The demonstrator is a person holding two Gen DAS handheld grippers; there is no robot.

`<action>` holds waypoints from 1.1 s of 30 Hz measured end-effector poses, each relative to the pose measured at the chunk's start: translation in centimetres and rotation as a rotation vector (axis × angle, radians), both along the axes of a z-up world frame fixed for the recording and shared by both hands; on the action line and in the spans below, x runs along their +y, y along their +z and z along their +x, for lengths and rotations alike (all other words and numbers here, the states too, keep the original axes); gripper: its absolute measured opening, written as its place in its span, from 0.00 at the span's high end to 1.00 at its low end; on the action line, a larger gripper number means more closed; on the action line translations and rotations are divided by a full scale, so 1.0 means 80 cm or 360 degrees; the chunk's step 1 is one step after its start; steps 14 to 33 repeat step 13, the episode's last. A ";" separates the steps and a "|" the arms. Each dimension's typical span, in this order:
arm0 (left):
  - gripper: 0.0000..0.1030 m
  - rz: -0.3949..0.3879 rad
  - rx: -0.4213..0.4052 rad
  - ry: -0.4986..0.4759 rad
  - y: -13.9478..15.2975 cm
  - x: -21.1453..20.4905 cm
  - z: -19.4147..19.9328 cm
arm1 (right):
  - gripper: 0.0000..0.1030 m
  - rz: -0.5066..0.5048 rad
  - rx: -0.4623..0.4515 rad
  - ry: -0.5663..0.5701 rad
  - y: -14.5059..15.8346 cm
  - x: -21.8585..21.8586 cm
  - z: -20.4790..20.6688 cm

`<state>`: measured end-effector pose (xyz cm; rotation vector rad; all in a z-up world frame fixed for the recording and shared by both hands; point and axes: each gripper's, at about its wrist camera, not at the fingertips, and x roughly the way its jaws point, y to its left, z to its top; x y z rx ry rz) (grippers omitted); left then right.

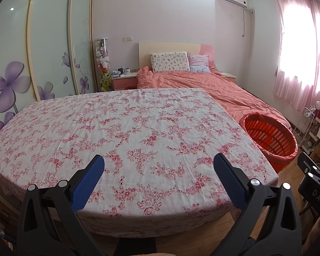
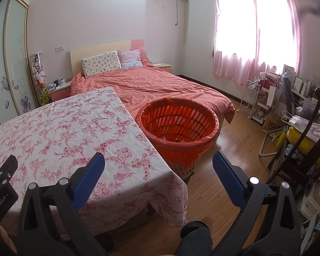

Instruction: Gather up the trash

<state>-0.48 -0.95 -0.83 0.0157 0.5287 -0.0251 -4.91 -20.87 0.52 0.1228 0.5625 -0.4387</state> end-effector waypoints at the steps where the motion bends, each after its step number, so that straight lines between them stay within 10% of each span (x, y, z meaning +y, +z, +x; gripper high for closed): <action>1: 0.02 0.0001 0.0000 0.0002 0.000 0.000 0.000 | 0.04 0.0000 0.0000 0.0000 0.000 0.000 0.001; 33: 0.02 -0.0002 0.0019 0.0003 0.001 0.005 0.002 | 0.04 0.0001 0.0000 0.0000 0.000 0.000 0.000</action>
